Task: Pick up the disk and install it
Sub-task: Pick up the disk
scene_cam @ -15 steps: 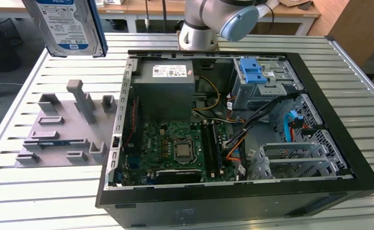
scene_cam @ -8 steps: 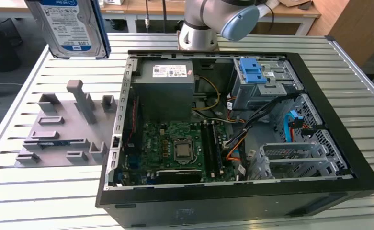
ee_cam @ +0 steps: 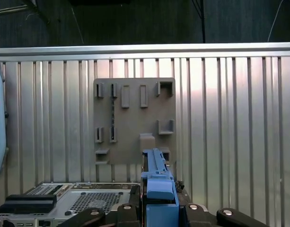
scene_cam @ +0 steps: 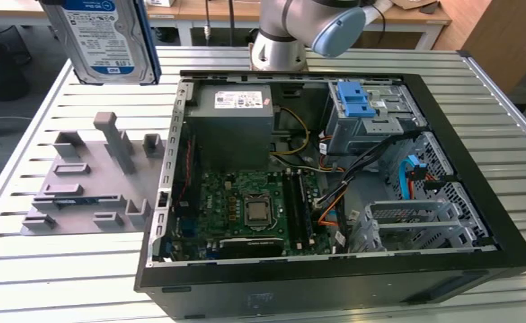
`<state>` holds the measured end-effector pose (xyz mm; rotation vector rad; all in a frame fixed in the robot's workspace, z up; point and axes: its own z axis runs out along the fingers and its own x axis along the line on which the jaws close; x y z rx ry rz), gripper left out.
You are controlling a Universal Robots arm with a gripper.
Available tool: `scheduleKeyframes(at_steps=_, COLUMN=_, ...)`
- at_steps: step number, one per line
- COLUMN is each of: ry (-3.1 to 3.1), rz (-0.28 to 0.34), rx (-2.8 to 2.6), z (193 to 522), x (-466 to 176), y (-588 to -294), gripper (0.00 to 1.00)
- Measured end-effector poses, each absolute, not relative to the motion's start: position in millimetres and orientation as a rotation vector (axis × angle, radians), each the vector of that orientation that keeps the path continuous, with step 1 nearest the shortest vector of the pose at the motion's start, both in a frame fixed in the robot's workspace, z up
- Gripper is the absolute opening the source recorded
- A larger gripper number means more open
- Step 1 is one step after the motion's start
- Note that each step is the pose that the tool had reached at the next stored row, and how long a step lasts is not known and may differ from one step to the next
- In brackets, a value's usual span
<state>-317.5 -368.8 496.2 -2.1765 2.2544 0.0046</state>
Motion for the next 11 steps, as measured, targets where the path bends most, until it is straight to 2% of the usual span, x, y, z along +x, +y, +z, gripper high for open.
scheduleKeyframes(at_steps=11, ry=2.254, rz=0.005, rx=-2.177, z=496.2, x=-306.0, y=-376.6, gripper=0.36)
